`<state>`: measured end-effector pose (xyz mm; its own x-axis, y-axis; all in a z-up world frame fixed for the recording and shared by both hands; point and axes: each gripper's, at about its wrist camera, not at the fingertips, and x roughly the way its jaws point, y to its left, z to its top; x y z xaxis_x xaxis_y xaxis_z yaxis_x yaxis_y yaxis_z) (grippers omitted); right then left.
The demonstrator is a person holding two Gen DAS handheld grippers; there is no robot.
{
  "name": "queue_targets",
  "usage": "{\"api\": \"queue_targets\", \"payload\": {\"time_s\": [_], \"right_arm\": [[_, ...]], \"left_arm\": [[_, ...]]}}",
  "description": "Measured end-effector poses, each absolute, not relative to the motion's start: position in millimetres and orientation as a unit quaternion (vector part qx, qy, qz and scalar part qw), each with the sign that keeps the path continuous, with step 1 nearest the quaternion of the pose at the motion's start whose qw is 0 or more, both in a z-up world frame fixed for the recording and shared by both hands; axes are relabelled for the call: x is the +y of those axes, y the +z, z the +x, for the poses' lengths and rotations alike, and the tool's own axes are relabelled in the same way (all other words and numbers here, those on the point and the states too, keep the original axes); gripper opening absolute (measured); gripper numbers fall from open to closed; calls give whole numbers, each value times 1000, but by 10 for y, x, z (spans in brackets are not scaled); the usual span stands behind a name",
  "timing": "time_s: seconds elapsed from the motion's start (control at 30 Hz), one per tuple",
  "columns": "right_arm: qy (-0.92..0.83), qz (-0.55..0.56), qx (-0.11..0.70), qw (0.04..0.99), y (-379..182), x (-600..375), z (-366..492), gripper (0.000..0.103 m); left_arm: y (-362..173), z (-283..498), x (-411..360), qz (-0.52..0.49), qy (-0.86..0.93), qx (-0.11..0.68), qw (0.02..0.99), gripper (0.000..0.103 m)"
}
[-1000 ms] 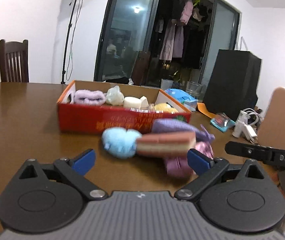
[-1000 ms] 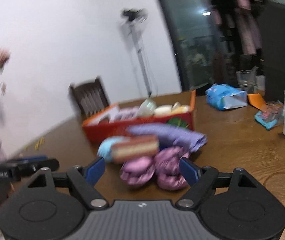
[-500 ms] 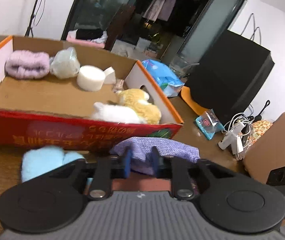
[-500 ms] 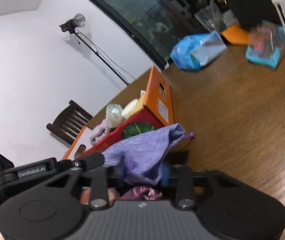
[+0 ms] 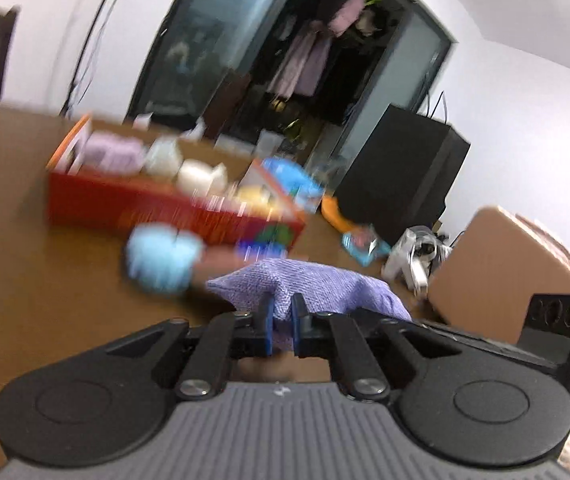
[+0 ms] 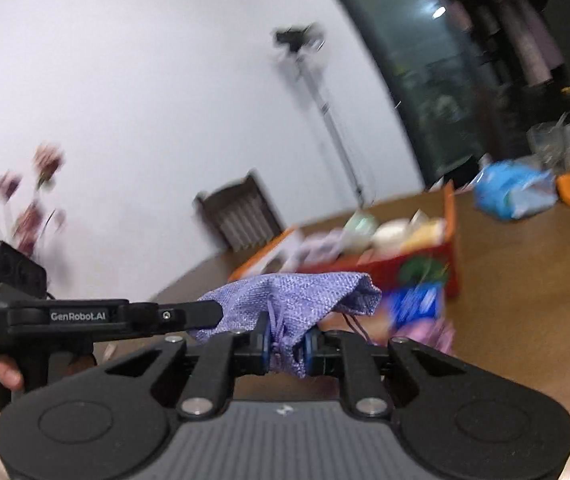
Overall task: Organize soft objects
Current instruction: 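Grasp the purple burlap pouch with the left tool while the right tool grasps it too, then carry the purple pouch into the box and open both tools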
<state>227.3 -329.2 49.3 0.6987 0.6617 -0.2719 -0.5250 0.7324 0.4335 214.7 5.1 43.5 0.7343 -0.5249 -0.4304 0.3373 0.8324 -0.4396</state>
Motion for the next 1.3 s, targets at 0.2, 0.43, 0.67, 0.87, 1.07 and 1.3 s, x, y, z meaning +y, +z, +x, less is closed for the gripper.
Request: {"api": "queue_targets", "payload": {"time_s": [0.2,0.43,0.67,0.87,1.07,1.3], "right_arm": [[323,129,280,895,174,-2945,1940,23],[254,118,284,917,198,-2948,1899,44],[220,145,289,920,81,-2998,2112,47],[225,139,294,918,19,-2940,2236,47],[232,101,306,918,1,-2824,2302,47],[240,62,312,917,-11,-2736,2256,20]], "left_arm": [[91,1711,264,-170,-206,307,914,38],[61,1759,282,-159,-197,291,923,63],[-130,1926,219,-157,-206,326,909,63],[-130,2008,221,-155,-207,327,909,49],[-142,2038,220,-156,-209,333,906,37],[-115,1991,131,-137,-232,327,906,8]]}}
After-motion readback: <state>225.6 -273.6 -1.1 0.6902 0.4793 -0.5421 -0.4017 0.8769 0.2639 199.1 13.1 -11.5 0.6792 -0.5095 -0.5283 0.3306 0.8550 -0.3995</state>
